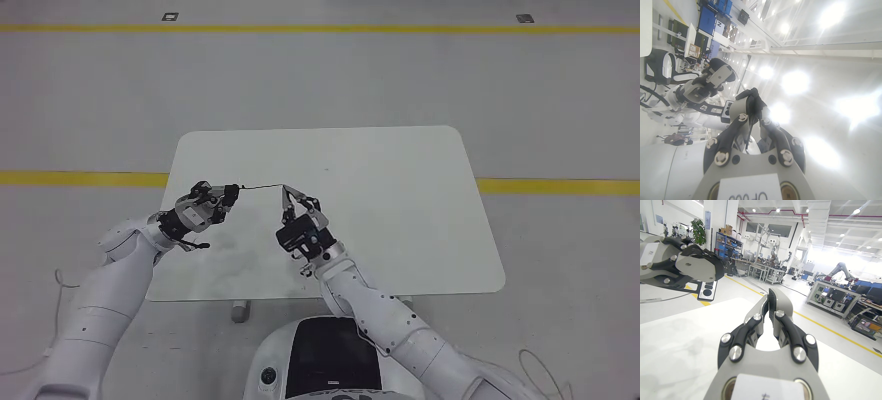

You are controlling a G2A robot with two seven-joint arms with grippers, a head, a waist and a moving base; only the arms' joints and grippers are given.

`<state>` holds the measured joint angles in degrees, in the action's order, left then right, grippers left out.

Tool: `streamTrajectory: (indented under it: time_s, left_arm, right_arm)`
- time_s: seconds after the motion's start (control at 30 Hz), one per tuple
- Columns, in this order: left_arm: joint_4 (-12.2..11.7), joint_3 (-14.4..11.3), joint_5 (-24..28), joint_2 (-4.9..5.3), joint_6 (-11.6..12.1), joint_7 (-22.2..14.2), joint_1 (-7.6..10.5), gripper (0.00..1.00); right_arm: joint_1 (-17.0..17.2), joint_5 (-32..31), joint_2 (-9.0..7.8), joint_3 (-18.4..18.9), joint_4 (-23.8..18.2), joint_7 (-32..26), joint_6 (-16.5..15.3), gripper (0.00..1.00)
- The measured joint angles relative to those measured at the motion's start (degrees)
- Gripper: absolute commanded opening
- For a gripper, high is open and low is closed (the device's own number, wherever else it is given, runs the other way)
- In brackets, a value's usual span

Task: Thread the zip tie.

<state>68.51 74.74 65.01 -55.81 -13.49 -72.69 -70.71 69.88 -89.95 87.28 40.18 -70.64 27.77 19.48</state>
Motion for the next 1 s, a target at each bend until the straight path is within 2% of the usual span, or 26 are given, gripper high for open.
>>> streamTrajectory:
  time_s: [0.83,0.87,0.9,1.0]
  left_arm:
    - [0.00,0.00,0.00,0.00,0.00,0.00,0.00,0.00]
    - [0.00,0.00,0.00,0.00,0.00,0.00,0.00,0.00]
    - [0.00,0.00,0.00,0.00,0.00,0.00,0.00,0.00]
    - [0.00,0.00,0.00,0.00,0.00,0.00,0.00,0.00]
  right_arm:
    - [0.86,0.00,-0.99,2.15,-0.34,0.36,0.00,0.00]
    - [1.04,0.00,-1.09,2.38,-0.49,0.26,0.00,0.44]
    - [1.36,0.04,-1.17,2.55,-0.84,0.06,-0.08,1.00]
    - [2.55,1.86,-1.33,3.60,-2.68,-0.43,-1.27,1.00]
